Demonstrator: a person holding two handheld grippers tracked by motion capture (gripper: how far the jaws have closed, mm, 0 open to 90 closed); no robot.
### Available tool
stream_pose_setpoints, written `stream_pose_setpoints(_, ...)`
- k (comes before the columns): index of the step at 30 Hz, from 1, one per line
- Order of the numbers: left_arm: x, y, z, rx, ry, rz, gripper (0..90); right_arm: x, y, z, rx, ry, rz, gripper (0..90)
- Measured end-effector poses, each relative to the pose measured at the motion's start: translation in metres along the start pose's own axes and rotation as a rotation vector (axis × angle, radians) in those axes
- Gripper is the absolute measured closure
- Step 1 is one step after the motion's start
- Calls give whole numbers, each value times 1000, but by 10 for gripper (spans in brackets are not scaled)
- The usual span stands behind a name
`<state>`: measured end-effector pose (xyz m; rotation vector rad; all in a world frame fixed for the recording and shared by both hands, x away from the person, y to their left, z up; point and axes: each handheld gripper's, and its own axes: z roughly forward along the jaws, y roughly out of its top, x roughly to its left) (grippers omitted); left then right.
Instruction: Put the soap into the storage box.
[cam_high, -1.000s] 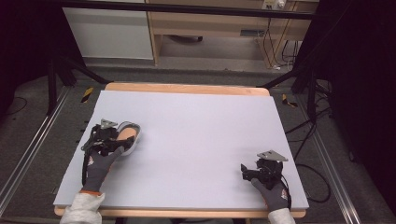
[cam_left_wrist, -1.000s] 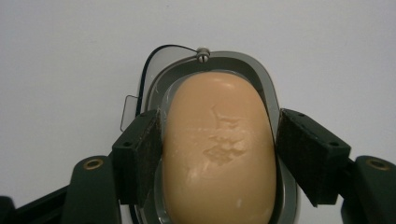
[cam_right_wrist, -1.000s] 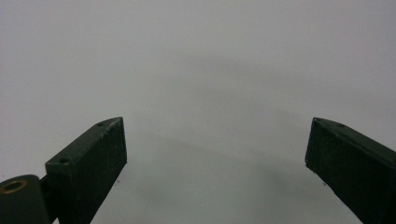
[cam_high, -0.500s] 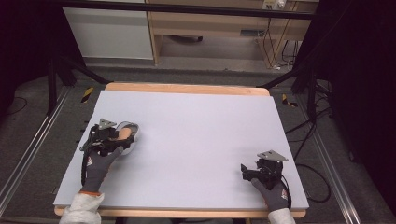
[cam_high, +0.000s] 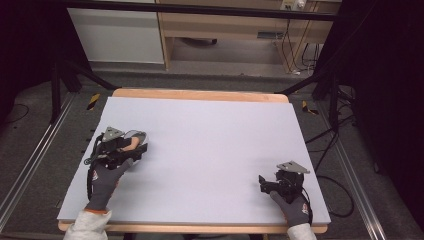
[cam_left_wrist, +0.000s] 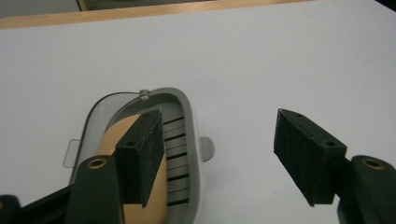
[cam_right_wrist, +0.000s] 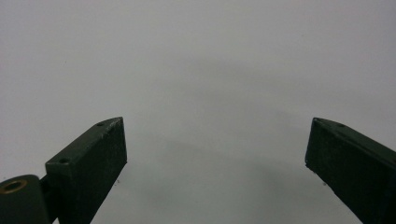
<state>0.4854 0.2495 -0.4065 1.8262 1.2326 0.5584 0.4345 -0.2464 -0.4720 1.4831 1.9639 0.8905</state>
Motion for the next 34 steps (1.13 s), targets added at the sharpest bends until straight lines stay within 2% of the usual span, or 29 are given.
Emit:
stream_pose_setpoints(7, -18, -5, -2, 0, -46, 46, 326, -2, -1, -1, -4, -4, 5, 57)
stream_pose_setpoints(14, -35, -17, -1, 18, -63, 93, 331, -3, -2, -1, -4, -4, 8, 57)
stream_pose_setpoints(23, -46, -32, 2, 36, -80, 105, 354, -5, -3, -2, -2, 4, 22, 57)
stream_pose_setpoints(34, -51, -56, 8, 118, -97, 142, 360, -16, -6, -3, -1, -7, 37, 57)
